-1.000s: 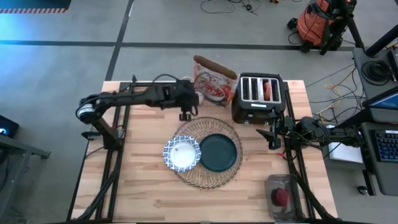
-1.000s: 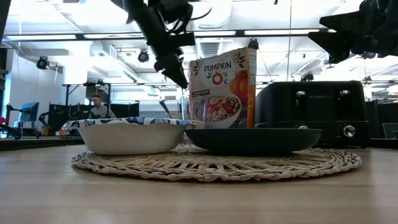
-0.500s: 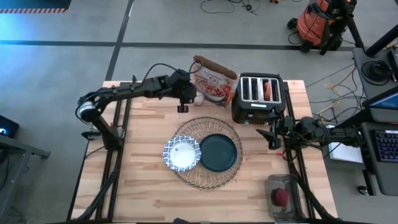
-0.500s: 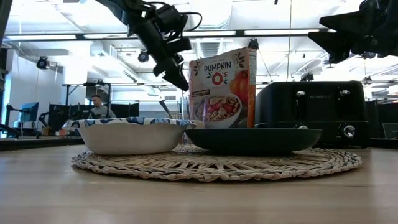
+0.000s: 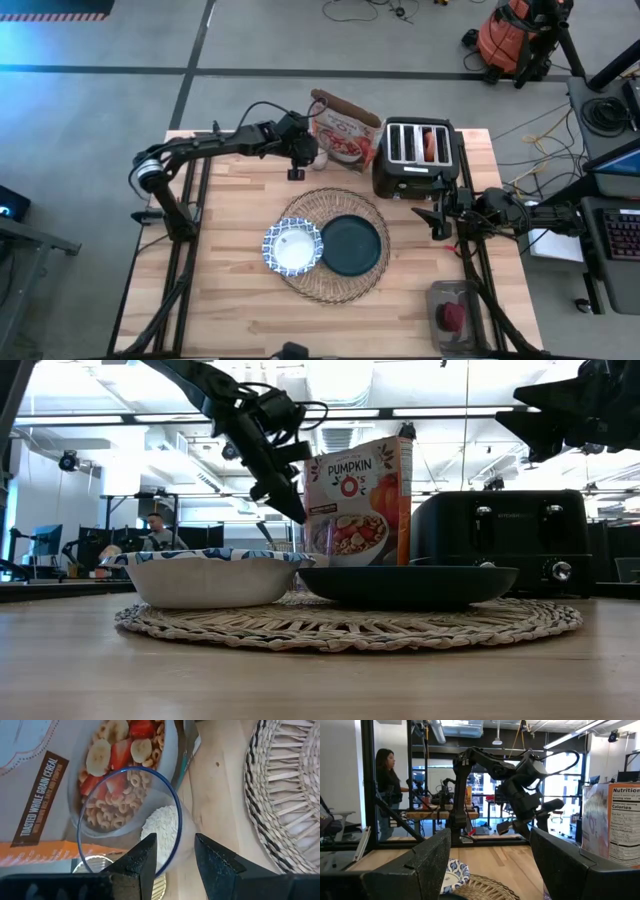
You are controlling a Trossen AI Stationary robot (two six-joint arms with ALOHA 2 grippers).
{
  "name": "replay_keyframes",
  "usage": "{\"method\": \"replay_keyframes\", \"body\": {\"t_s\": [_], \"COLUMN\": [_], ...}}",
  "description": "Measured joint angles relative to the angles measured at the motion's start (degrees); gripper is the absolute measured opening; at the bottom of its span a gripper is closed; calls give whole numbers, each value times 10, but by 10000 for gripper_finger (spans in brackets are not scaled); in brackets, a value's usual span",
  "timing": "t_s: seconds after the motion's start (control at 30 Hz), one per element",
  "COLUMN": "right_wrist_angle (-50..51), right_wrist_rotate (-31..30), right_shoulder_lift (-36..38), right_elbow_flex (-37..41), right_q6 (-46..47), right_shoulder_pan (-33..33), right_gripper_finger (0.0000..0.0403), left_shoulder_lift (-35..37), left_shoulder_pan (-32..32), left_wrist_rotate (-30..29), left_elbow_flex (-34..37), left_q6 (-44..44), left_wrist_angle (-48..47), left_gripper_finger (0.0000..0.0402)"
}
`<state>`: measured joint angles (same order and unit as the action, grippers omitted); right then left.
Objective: Arrange a breakfast setting
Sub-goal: Put the cup of milk on the brown placemat to the top of the white bowl
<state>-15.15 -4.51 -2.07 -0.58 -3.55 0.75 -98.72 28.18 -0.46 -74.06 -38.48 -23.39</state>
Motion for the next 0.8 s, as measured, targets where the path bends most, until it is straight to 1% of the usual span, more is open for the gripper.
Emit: {"method": "replay_keyframes", "body": {"t_s": [0.27, 0.4, 0.63, 0.8], "right_wrist_angle": [0, 0, 0, 0], "right_wrist_rotate": [0, 0, 0, 0], "right_shoulder_lift": [0, 0, 0, 0], "right_elbow_flex": [0, 0, 0, 0], "right_q6": [0, 0, 1, 0], "right_shoulder_pan": [0, 0, 0, 0], "right_gripper_finger": [260, 260, 260, 260], "left_shoulder_lift": [-15, -18, -18, -17], "left_shoulder_pan": [4, 4, 4, 4], "left_wrist_rotate": [1, 1, 9, 27], "left_elbow_flex": [-1, -1, -1, -1], "left_q6": [-1, -3, -7, 0], "left_wrist_angle": [4, 2, -8, -15], "left_gripper_finger": [108, 82, 12, 7]}}
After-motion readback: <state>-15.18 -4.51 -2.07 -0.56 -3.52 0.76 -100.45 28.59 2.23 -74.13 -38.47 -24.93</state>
